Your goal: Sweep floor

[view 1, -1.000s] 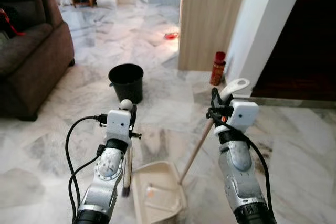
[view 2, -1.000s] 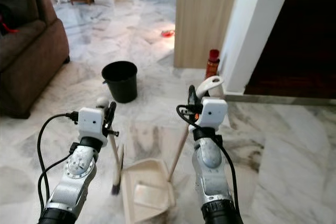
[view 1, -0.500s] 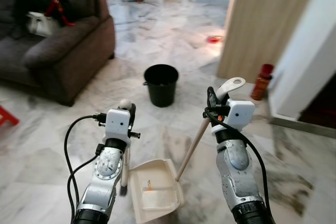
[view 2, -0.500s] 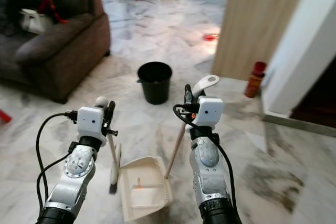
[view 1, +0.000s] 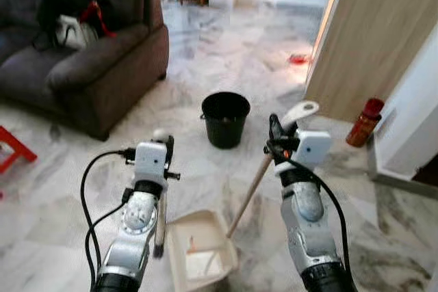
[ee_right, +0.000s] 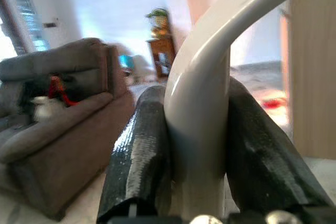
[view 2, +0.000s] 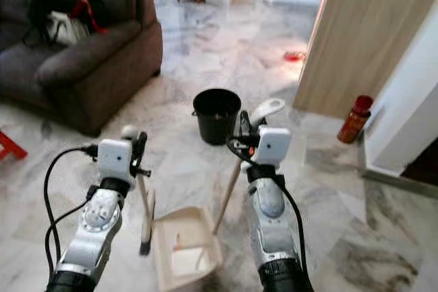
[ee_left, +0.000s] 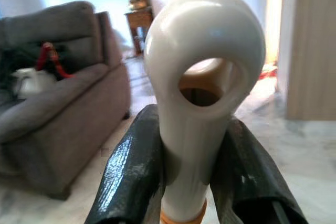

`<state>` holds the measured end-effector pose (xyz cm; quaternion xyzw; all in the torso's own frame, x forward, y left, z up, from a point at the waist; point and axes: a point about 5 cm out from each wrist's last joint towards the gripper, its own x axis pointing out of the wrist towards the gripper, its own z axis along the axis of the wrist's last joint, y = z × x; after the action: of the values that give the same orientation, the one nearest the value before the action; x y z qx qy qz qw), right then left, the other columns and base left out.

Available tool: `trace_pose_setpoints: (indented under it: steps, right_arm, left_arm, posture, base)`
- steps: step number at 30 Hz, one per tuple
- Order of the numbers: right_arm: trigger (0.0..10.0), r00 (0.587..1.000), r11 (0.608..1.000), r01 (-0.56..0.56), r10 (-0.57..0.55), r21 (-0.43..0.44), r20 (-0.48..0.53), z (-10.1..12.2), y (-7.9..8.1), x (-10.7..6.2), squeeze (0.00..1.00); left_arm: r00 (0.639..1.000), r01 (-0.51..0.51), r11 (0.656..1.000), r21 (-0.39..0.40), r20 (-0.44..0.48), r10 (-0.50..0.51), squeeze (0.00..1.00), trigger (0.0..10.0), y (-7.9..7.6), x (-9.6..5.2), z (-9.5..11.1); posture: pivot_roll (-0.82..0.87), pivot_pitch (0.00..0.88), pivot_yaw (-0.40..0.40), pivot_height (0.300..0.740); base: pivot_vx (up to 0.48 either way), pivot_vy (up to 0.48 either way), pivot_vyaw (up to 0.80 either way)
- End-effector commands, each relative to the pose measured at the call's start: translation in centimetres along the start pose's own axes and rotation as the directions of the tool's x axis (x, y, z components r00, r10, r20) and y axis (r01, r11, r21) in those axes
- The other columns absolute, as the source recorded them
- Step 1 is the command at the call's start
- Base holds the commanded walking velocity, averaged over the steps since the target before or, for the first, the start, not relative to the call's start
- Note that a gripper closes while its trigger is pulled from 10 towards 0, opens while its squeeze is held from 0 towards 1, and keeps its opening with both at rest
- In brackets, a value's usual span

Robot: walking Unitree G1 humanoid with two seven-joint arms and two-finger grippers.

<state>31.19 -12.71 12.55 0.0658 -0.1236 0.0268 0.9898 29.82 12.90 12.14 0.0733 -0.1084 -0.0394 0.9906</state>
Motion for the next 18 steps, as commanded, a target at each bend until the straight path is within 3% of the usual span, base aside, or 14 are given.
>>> trace_pose_setpoints:
  steps: [1, 18]
  right_arm:
    - [10.0, 0.999, 1.0, -0.018, 0.017, 0.014, 0.049, 1.08, 0.62, 0.62, 0.0]
    - [10.0, 0.998, 1.0, -0.012, 0.011, 0.013, 0.061, 1.31, 0.46, 0.52, 0.0]
  left_arm:
    - [0.998, 0.005, 1.0, -0.006, 0.065, -0.005, 0.0, 10.0, -0.12, 0.44, 1.37]
    - [0.998, 0.007, 1.0, -0.009, 0.06, -0.007, 0.0, 10.0, -0.25, 0.49, 1.26]
  posture:
    - [0.07, 0.0, 0.006, 0.74]
    - [0.06, 0.0, 0.004, 0.74]
  base:
    - [0.334, 0.0, 0.0]
    - [0.336, 0.0, 0.0]
